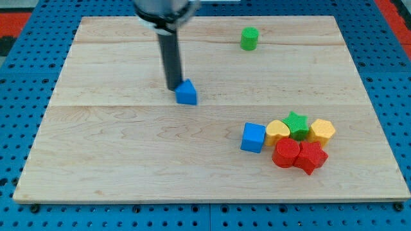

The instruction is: Move the green circle into the green star

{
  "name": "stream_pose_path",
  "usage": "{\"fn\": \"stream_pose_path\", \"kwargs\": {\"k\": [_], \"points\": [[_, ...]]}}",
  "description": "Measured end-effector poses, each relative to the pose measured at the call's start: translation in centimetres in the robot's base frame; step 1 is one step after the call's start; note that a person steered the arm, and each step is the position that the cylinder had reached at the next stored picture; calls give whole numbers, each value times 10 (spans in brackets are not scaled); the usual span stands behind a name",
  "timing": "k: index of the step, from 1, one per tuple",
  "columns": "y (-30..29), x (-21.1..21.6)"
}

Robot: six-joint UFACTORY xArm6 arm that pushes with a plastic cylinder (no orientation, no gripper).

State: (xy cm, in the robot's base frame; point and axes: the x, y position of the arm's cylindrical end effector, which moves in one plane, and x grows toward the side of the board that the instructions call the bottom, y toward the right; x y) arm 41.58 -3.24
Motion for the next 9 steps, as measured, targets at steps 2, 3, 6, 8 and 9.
{"fn": "stream_pose_path", "kwargs": {"k": [2, 3, 6, 8, 9], "points": [[120, 52], [118, 25], [198, -158], [96, -161], [96, -131]]}}
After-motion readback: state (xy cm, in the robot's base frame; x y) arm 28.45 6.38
